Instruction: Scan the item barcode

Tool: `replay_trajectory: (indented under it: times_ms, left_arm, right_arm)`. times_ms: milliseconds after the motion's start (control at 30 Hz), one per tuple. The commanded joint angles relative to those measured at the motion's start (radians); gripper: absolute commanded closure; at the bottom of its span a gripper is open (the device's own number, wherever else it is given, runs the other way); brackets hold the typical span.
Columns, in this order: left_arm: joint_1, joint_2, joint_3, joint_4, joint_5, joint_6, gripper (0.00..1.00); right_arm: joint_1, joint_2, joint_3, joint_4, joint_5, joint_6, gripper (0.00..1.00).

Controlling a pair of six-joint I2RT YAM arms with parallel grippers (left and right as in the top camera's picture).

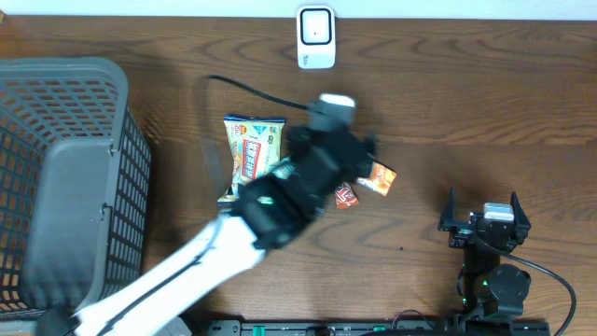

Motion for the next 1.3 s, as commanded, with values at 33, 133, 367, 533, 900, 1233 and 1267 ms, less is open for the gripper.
replay_trajectory:
  times_ms: [33, 133, 367, 533, 900, 1233, 1267]
  left_arm:
    - [0.160, -0.123, 0.017, -0.063, -0.026, 0.032, 0.02]
    - [0.267, -0.161, 0.017, -0.106, 0.005, 0.032, 0.02]
    - [0.436, -0.166, 0.017, -0.145, 0.137, 0.032, 0.02]
    - [0.526, -0.172, 0.017, -0.140, 0.136, 0.032, 0.02]
    - [0.621, -0.325, 0.017, 0.002, 0.136, 0.225, 0.02]
    - [0.621, -0.528, 0.017, 0.292, 0.101, 0.441, 0.02]
    - [0.621, -0.544, 0.017, 0.300, 0.101, 0.463, 0.02]
  right_arm:
    - [-0.004, -0.004, -0.001, -0.003, 0.008, -0.007, 0.01]
    - [-0.004, -0.004, -0.001, -0.003, 0.008, -0.007, 0.01]
    - [-0.004, -0.004, -0.001, -0.003, 0.008, -0.006, 0.01]
    - [-0.004, -0.004, -0.001, -0.003, 0.008, -0.007, 0.01]
    - [-0.004, -0.004, -0.001, -0.003, 0.008, -0.007, 0.01]
    - [-0.004, -0.004, -0.001, -0.003, 0.008, -0.007, 0.01]
    - [-0.004, -0.004, -0.001, -0.003, 0.008, -0.007, 0.01]
